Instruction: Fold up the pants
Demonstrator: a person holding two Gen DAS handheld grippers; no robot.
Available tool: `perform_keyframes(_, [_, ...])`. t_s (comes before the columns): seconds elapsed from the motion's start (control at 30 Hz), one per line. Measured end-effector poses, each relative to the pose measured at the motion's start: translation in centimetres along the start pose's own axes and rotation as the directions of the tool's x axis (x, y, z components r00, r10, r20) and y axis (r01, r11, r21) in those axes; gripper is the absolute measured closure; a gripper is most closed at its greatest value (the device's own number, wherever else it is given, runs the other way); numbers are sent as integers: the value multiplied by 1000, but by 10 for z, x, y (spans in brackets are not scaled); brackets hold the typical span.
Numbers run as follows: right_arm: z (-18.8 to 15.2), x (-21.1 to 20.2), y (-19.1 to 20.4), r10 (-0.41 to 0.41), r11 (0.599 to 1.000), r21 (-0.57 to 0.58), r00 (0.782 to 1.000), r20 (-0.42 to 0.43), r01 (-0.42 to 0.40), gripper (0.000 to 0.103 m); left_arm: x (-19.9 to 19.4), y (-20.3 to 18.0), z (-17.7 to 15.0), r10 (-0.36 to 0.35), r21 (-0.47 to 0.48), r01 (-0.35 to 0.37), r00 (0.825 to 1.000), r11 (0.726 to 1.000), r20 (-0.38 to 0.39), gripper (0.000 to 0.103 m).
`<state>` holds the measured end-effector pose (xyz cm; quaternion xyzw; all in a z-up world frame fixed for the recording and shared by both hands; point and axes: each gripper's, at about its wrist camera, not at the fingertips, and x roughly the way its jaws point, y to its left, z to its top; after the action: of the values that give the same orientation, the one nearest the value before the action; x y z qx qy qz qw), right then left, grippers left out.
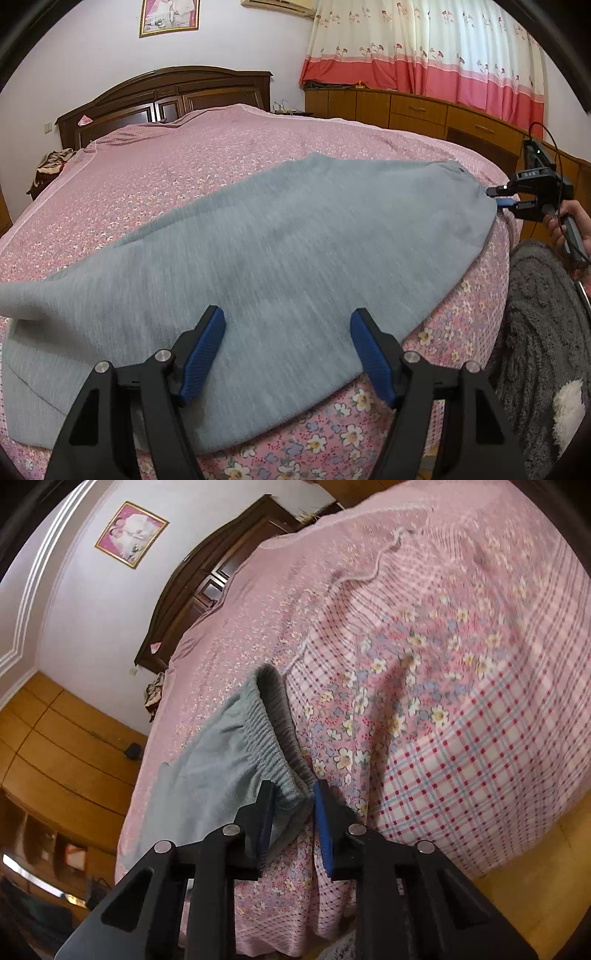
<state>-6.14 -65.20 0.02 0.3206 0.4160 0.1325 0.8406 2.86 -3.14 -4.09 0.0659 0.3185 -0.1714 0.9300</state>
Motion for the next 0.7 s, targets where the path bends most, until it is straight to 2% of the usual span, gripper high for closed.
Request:
perform_keyframes(0.2, [-6,-3,31,-138,975,-170,990,22,140,81,1,0,-1,-3,4,3,1000,1000,0,28])
perform_keyframes(0.27, [-8,2,38,-222,945,-243,975,18,219,80,1,0,-1,-3,6,3,1000,1000,0,28])
perform_keyframes(0.3, [-9,3,43,-251,929,-274,968,26,248,75,2,1,-1,-2,8,2,1000,1000,-1,28])
perform_keyframes(0.33, [-9,3,49,-286,907,-310,957,42,285,70,2,0,-2,0,11,0,1000,1000,-4,28])
perform_keyframes(0.4, [-11,-5,63,-312,866,-378,945,101,327,69,2,-1,-2,6,18,-6,1000,1000,-6,28])
perform_keyframes(0.43, [-13,-10,70,-349,831,-408,925,147,378,69,2,0,-1,7,18,-7,1000,1000,-8,28])
perform_keyframes(0.5, [-15,-20,85,-431,743,-456,871,234,490,68,-1,1,3,6,17,-5,1000,1000,-23,28])
perform_keyframes(0.57, [-18,-30,97,-466,677,-485,832,300,554,67,-5,1,7,1,21,0,999,1000,-39,27])
perform_keyframes(0.6, [-20,-34,105,-465,661,-497,827,316,562,63,-8,2,9,4,23,-3,999,1000,-42,27])
perform_keyframes(0.7, [-32,-42,143,-417,644,-557,851,318,524,47,-24,11,15,27,31,-26,999,999,-35,27])
